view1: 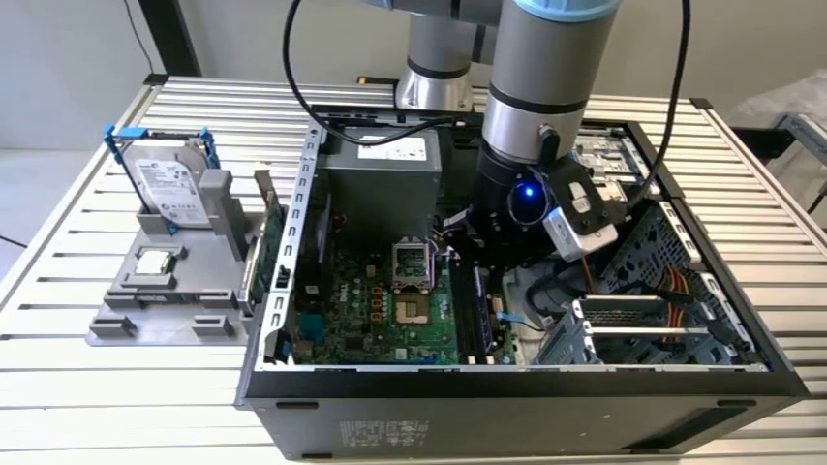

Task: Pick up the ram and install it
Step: 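Press down the ram until it locks into place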

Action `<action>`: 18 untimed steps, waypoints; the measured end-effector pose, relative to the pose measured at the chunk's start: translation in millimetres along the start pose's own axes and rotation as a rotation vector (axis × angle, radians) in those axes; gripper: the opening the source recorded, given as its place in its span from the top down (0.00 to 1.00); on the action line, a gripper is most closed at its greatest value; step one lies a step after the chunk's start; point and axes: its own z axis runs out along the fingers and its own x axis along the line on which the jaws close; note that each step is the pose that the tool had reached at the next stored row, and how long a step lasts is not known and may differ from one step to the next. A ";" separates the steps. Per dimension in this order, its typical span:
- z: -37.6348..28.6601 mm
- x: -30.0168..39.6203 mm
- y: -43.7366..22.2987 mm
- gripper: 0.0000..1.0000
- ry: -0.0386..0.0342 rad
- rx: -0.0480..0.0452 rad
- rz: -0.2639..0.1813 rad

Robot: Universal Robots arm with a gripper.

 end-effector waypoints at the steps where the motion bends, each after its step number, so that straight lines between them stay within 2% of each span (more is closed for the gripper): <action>1: 0.1 0.0 -0.3 1.00 0.0012 -0.0191 0.001; 7: 0.4 -0.2 -1.7 1.00 0.0067 -0.1282 0.004; 8: 0.4 -0.1 -1.8 1.00 0.0076 -0.1446 0.004; 9: 0.3 -0.1 -1.8 1.00 0.0080 -0.1549 0.003; 13: 0.4 -0.1 -1.7 1.00 0.0048 -0.1588 -0.050; 18: 0.5 -0.2 -2.2 1.00 0.0047 -0.1602 -0.058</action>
